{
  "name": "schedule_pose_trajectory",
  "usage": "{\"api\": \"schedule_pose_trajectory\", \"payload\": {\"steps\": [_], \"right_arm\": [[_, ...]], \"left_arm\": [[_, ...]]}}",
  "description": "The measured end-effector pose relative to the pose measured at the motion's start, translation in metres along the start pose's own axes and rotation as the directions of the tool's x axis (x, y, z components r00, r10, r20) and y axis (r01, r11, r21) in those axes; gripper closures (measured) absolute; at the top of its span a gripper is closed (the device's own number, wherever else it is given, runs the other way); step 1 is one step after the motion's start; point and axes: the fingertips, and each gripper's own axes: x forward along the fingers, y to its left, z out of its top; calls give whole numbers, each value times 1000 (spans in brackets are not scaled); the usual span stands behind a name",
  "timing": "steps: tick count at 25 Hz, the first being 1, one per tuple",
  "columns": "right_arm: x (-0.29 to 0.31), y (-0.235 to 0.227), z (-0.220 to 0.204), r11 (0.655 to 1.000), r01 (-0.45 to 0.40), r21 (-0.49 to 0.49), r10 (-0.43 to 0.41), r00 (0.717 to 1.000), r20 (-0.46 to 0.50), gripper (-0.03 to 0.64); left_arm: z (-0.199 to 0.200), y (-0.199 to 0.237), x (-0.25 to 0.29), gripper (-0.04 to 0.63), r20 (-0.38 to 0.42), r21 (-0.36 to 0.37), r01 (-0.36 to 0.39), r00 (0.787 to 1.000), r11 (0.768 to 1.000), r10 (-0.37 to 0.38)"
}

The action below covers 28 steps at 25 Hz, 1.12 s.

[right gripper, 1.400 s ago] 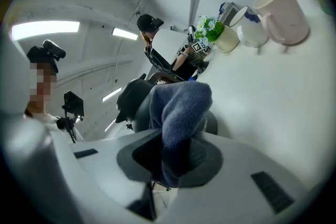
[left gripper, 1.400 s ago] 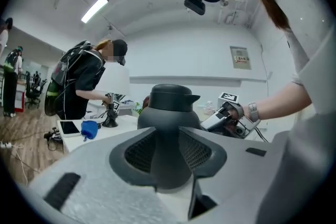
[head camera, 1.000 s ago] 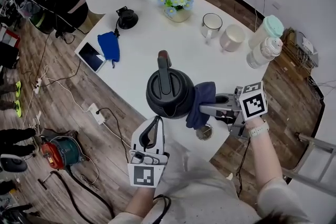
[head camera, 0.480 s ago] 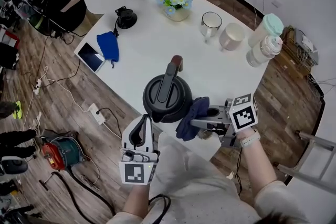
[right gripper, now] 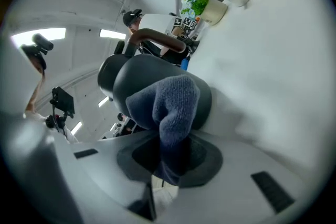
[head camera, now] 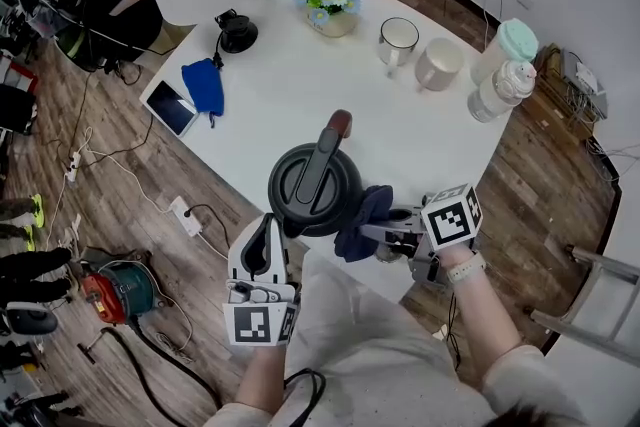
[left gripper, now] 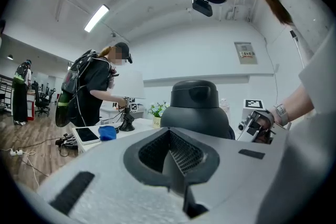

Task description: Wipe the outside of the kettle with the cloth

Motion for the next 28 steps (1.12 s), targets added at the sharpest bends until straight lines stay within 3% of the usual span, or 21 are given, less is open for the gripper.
{"api": "schedule_pose_trajectory", "payload": {"steps": [4, 7, 11, 13, 15, 17, 21, 28], "right_arm": [[-16, -13, 9, 993, 116, -22, -115, 993, 29, 561], [-39, 11, 32, 991, 96, -97, -87, 992, 92, 561], [-66, 76, 67, 973, -78, -216, 113, 982, 151, 561], [-72, 112, 82, 939, -221, -262, 267, 951, 155, 561], [-70, 130, 93, 911, -319, -261, 363, 921, 142, 561], [-56, 120, 97, 922, -310, -233, 341, 935, 102, 561], [-37, 94, 93, 953, -182, -243, 194, 981, 24, 561], [-37, 64, 101, 963, -119, -241, 116, 993, -26, 561]], "left_arm": [[2, -2, -1, 589, -2, 2, -3, 1000, 1000, 3], [1, -3, -2, 589, -4, 2, -3, 1000, 1000, 3], [3, -3, -3, 589, 2, -4, -14, 1000, 1000, 14], [4, -3, -3, 589, 3, -8, -19, 1000, 1000, 19], [6, -2, -2, 589, 4, -11, -22, 1000, 1000, 22], [7, 0, -1, 589, 4, -13, -24, 1000, 1000, 24], [10, -1, -1, 589, 9, -16, -25, 1000, 1000, 25], [6, 1, 1, 589, -3, -8, -28, 1000, 1000, 28]]}}
